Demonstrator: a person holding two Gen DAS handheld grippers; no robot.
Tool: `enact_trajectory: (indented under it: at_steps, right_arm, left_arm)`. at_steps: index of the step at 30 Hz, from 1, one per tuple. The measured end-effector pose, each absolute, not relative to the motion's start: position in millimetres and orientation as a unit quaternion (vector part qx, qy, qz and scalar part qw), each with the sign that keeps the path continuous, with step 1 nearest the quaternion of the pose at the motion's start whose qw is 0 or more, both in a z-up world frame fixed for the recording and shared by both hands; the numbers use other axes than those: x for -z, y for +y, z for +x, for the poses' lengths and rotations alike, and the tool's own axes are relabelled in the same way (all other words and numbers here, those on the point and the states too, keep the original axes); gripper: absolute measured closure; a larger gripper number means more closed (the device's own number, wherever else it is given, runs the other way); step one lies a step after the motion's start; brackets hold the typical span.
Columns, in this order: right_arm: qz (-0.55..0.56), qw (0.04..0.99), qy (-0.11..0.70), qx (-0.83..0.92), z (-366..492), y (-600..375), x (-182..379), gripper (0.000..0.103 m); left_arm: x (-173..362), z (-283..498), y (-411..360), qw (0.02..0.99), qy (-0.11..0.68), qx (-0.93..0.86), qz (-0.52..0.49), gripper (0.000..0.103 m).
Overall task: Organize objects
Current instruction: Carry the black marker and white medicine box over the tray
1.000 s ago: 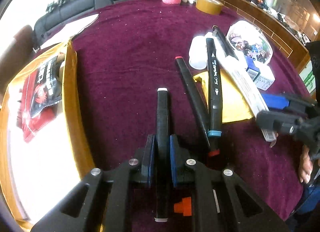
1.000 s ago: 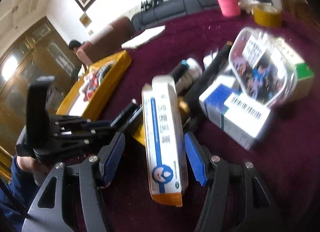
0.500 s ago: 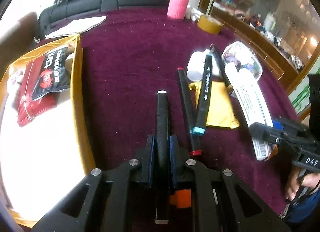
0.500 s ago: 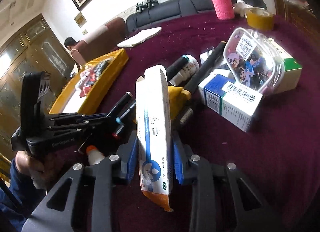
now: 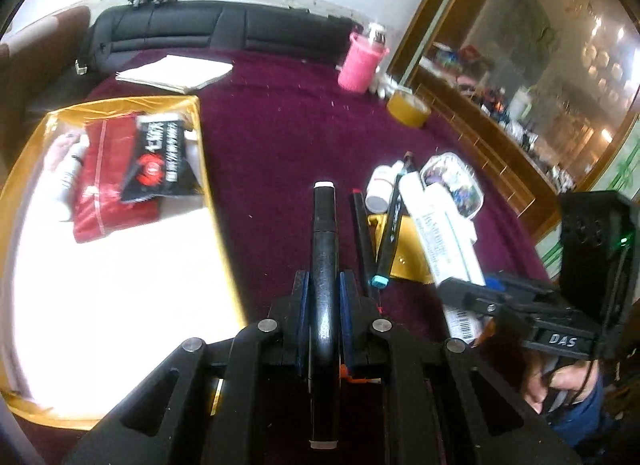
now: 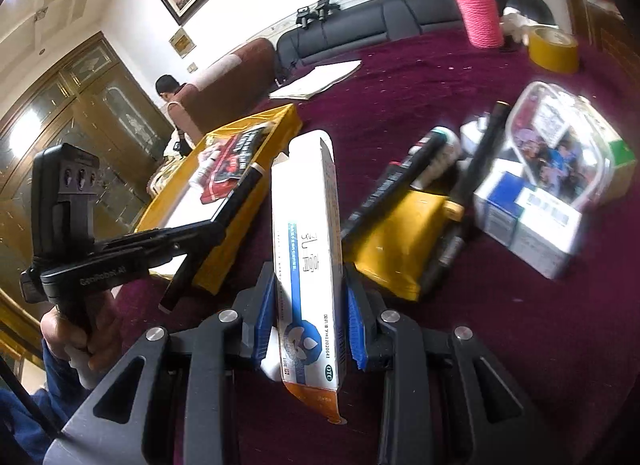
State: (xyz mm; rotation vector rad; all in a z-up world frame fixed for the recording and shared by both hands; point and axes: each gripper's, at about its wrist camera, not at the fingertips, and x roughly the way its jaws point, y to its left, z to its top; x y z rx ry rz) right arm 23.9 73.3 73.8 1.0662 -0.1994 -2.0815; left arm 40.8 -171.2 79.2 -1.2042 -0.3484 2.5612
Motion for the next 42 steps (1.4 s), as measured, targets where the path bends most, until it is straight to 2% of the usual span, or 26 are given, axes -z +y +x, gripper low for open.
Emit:
enact_trajectory:
  at_steps: [11, 21, 34, 42]
  right_arm:
    - [0.424, 0.443, -0.08, 0.786, 27, 7, -93, 0.074]
    - [0.447, 0.472, -0.055, 0.758, 27, -74, -86, 0.074]
    - [0.514, 0.475, -0.02, 0.714, 19, -169, -57, 0.074]
    - [0.543, 0.467, -0.009, 0.698, 17, -205, -44, 0.073]
  left_arm:
    - [-96, 64, -262, 0.083, -0.18, -0.907, -0.373, 0.091]
    - [-76, 69, -333, 0.012, -0.218, -0.902, -0.372, 0.091]
    - [-39, 28, -384, -0.037, -0.218, -0.869, -0.443, 0.091]
    - [-43, 11, -389, -0.05, -0.193, -0.866, -0.458, 0.091]
